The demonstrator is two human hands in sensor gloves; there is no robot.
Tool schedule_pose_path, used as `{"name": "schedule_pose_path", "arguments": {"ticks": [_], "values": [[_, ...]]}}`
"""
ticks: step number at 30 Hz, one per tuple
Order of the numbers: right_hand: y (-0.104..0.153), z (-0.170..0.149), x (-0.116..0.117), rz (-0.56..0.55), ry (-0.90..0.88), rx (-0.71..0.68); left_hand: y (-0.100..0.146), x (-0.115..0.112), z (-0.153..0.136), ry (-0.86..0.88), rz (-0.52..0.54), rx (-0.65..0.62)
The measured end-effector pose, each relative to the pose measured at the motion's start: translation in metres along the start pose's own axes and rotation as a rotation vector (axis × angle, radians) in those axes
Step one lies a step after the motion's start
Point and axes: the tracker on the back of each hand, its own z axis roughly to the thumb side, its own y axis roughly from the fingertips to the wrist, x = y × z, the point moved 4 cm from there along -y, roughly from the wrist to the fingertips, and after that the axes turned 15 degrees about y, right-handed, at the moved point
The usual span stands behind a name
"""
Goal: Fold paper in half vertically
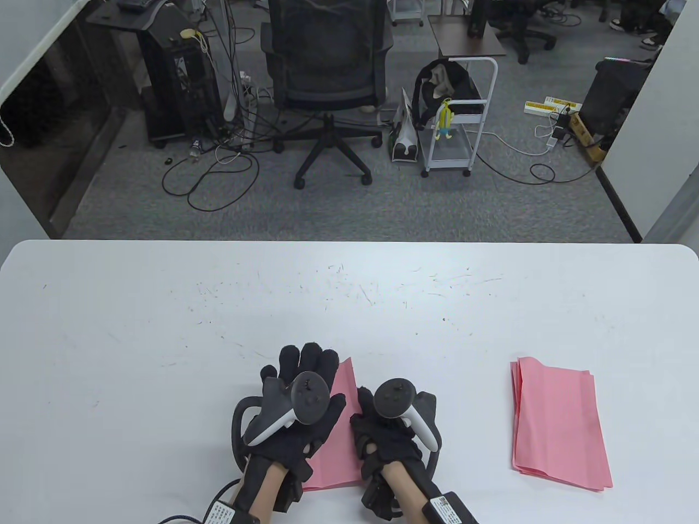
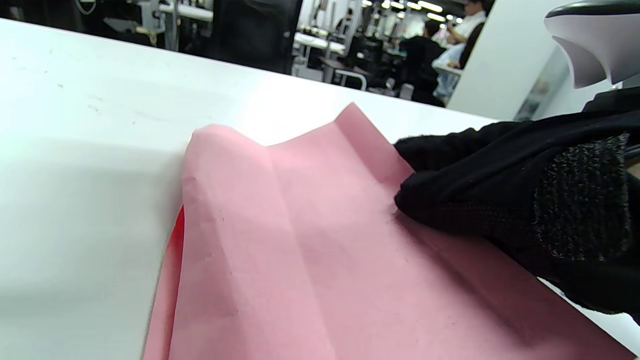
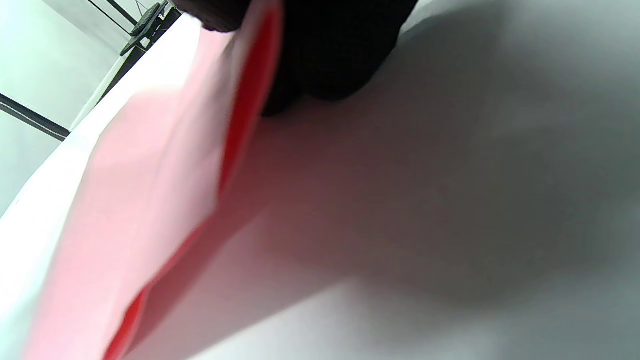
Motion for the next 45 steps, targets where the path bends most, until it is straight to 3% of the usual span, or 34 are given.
{"name": "schedule_pose_path", "arguments": {"ticks": [5,9,15,20,27,31,35,45], "values": [[0.000,-0.001,0.000,0.001,-0.015,0.000,0.002,0.003,-0.001,-0.001,0.008,-0.008],[0.004,-0.011,-0.009,-0.001,-0.132,-0.009,0.003,0.004,-0.003,-0.010,0.011,-0.018],[0.035,-0.048,-0.070,-0.175,-0.228,0.015,0.005,0.008,-0.009,-0.002,0.018,-0.018],[0.079,-0.102,-0.135,-0.321,-0.229,0.099,0.005,0.009,-0.009,0.011,0.014,-0.024],[0.123,-0.187,-0.182,-0.426,-0.240,0.287,0.006,0.010,-0.011,0.008,0.023,-0.023],[0.136,-0.235,-0.186,-0.425,-0.291,0.394,0.006,0.011,-0.012,0.010,0.028,-0.022],[0.135,-0.280,-0.175,-0.353,-0.338,0.498,0.006,0.011,-0.013,0.009,0.029,-0.019],[0.111,-0.327,-0.142,-0.267,-0.335,0.647,0.006,0.011,-0.015,0.008,0.022,-0.008]]}}
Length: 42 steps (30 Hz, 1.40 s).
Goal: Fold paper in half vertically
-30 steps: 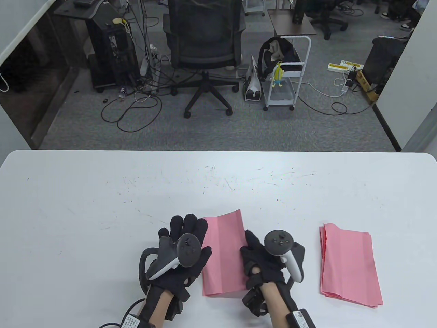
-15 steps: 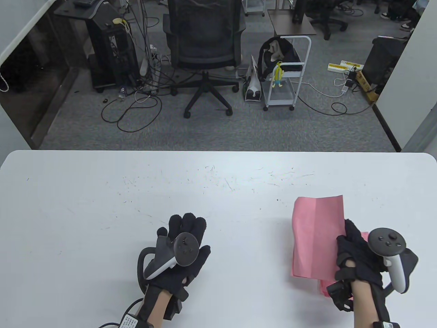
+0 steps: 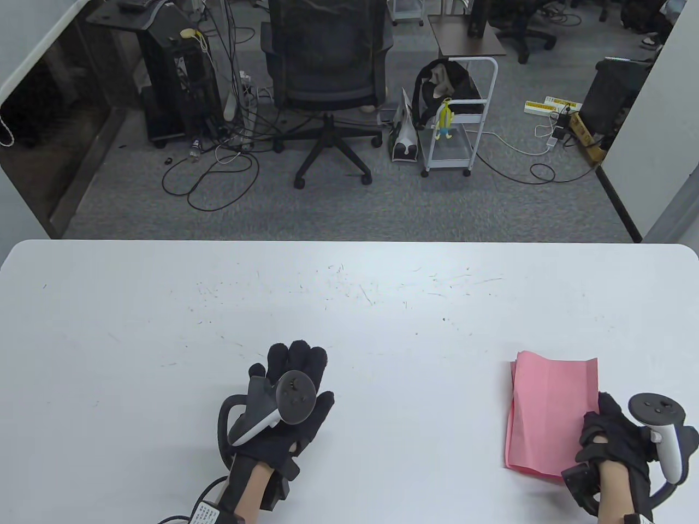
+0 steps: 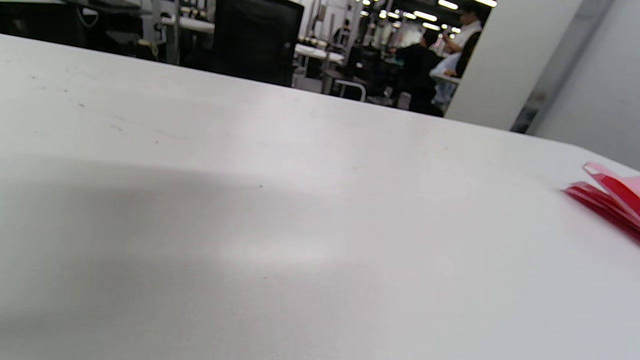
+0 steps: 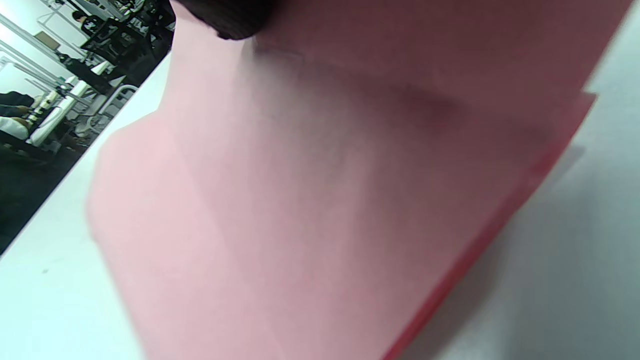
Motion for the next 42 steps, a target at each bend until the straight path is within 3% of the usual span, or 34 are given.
{"name": "schedule_pose_path", "arguments": {"ticks": [11,16,23,27,33,40,42], "values": [[0.002,0.020,0.007,-0.126,0.320,0.107,-0.004,-0.002,-0.005,-0.006,-0.014,0.025],[0.022,0.057,0.010,-0.161,0.313,-0.062,-0.004,-0.002,-0.006,-0.002,-0.011,0.021],[0.080,0.148,0.028,-0.153,0.387,-0.371,-0.004,-0.003,-0.005,-0.010,-0.010,0.019],[0.114,0.197,0.050,-0.120,0.465,-0.515,-0.005,-0.005,-0.004,-0.009,-0.017,0.020],[0.153,0.245,0.094,-0.113,0.565,-0.636,-0.005,-0.004,-0.005,-0.007,-0.014,0.026],[0.172,0.271,0.143,-0.113,0.657,-0.686,-0.006,-0.005,-0.008,-0.023,-0.011,0.044],[0.175,0.272,0.146,-0.116,0.696,-0.682,-0.007,-0.005,-0.008,-0.025,-0.016,0.046]]}}
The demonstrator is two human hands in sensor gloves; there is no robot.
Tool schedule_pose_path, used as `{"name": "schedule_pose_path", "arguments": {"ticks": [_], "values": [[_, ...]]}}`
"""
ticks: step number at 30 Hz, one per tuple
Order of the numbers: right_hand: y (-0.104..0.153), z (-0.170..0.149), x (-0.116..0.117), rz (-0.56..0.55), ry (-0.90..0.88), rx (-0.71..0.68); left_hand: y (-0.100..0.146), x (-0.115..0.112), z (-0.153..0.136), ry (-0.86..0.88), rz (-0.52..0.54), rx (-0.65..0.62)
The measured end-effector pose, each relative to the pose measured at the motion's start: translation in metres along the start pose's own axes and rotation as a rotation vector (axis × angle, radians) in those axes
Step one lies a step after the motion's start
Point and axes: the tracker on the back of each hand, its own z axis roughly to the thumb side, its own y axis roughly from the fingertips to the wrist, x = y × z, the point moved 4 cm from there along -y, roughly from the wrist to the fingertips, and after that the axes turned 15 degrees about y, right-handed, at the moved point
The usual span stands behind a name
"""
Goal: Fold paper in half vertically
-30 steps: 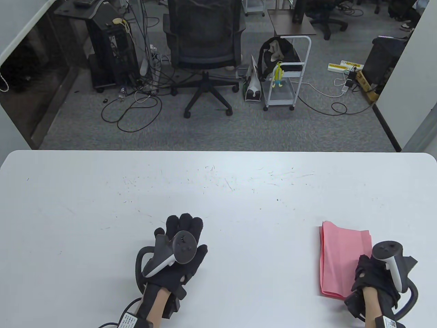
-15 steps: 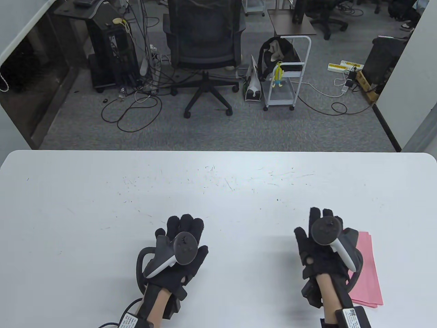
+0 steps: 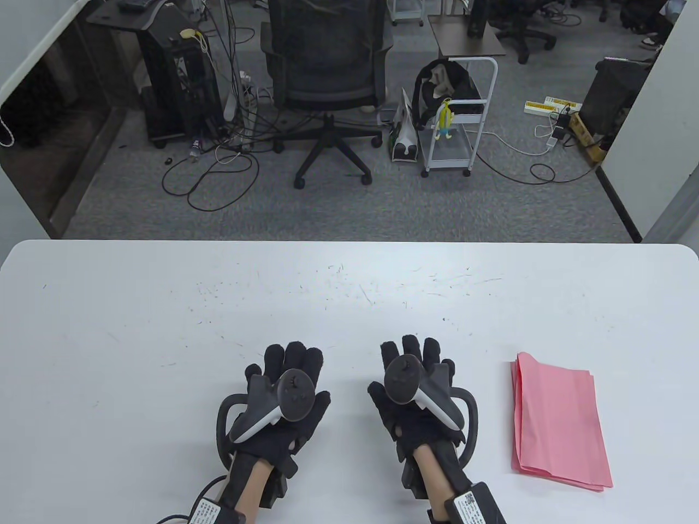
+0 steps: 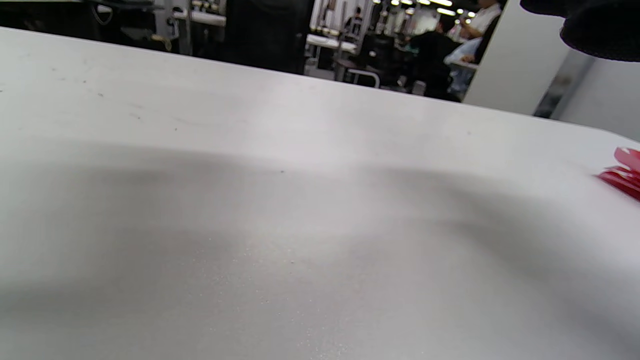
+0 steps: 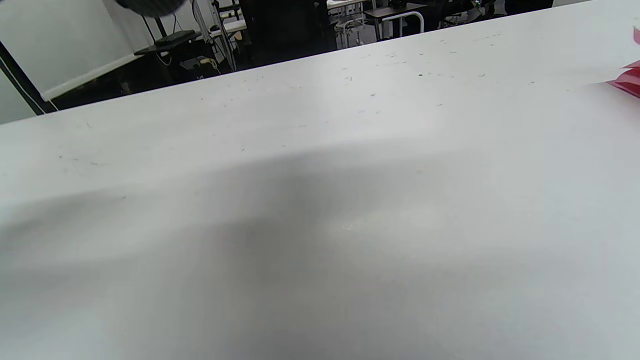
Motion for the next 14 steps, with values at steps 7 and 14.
{"name": "schedule_pose_path", "arguments": {"ticks": [7,14], "values": [[0.001,-0.001,-0.001,-0.019,-0.009,-0.014,-0.003,-0.003,0.000,-0.002,-0.015,0.010],[-0.003,-0.011,0.002,-0.001,-0.022,0.004,-0.004,-0.003,0.000,-0.008,-0.016,0.010]]}}
